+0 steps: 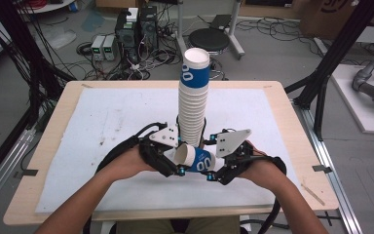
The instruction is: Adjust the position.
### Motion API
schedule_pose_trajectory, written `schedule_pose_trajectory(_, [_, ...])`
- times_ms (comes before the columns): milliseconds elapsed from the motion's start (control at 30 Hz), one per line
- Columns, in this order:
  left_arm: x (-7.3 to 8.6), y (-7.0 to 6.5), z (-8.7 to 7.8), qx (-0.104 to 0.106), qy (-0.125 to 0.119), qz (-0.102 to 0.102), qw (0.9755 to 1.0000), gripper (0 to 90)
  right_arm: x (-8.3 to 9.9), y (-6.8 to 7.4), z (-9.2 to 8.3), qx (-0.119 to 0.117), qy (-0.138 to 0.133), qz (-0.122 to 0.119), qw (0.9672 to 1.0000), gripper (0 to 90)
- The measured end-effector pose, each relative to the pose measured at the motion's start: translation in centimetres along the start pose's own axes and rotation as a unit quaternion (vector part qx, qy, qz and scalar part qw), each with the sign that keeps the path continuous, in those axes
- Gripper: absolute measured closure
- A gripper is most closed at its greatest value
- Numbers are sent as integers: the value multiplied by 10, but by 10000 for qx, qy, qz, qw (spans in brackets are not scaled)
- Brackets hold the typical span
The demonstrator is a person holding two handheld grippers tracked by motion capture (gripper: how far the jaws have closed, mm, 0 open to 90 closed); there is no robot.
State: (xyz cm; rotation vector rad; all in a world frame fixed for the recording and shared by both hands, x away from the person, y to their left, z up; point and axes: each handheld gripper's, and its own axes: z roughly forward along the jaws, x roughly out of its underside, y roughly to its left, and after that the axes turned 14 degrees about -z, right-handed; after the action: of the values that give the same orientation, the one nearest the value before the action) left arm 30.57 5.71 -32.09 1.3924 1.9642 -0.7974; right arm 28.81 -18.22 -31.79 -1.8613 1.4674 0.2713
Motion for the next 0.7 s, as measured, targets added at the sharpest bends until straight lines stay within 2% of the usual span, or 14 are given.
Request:
schedule_pose_trajectory(300, [-7,-2,3,-2,250,-13,9997,283,-8,-1,14,-241,323,-119,9991,168])
schedule_pose_trajectory(700, [-11,-4,9,-60,527,-36,9986,281,-11,-1,26,-350,461,-134,9982,169])
